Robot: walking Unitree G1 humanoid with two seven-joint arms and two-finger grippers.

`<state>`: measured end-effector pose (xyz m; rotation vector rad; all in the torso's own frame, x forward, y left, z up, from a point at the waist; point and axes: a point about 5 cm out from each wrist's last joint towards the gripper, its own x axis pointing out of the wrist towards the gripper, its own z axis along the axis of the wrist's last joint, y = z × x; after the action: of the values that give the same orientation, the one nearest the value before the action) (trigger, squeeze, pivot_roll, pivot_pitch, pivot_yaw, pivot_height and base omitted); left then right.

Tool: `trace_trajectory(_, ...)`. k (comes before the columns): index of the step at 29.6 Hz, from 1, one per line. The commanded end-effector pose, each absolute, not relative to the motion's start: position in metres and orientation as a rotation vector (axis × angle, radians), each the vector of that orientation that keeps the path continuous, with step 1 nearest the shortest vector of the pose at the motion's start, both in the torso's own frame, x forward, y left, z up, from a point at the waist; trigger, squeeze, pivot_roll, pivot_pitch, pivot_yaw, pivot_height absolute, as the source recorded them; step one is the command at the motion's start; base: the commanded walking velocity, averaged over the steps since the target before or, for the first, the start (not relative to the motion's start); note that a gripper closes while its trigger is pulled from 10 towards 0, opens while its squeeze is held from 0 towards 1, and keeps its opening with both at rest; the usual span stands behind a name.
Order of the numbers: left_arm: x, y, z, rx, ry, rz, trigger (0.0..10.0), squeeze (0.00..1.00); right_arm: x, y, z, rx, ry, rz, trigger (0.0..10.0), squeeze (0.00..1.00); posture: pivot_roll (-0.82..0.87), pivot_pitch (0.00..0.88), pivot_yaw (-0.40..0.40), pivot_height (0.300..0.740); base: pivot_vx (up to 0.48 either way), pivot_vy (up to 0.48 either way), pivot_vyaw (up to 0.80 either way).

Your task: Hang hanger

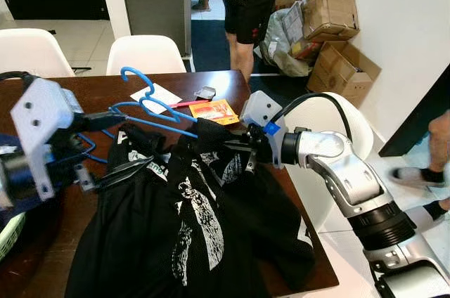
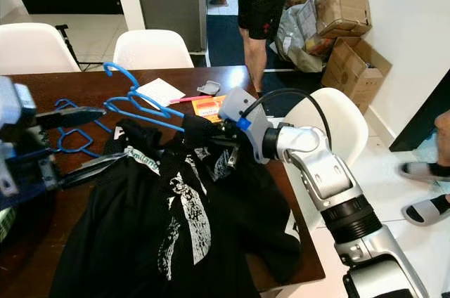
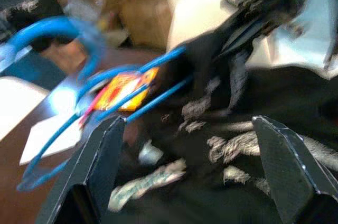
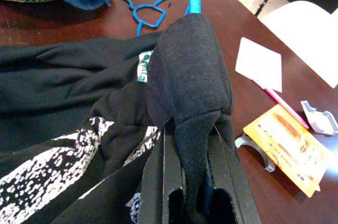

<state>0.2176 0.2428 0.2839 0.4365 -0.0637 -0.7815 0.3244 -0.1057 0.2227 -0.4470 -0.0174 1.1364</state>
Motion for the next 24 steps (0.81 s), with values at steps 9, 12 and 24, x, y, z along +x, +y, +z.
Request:
trace_trajectory(9,0.211,0.284,0.307,0.495,-0.064,-0.678,10.0,0.0,0.315,-0.119,0.232,-0.456,-0.06,1.233,10.0,0.0,0.09,0.073,-0.043,0.74,0.0,0.0,0.0)
trace_trajectory(12,0.209,0.291,0.31,0.48,-0.066,-0.678,10.0,0.0,0.312,-0.123,0.233,-0.465,-0.061,1.261,10.0,0.0,0.09,0.071,-0.04,0.74,0.0,0.0,0.0)
trace_trajectory(24,0.202,0.294,0.308,0.411,-0.036,-0.861,10.0,0.0,0.304,-0.13,0.24,-0.496,-0.071,1.358,10.0,0.0,0.09,0.095,-0.02,0.74,0.0,0.0,0.0)
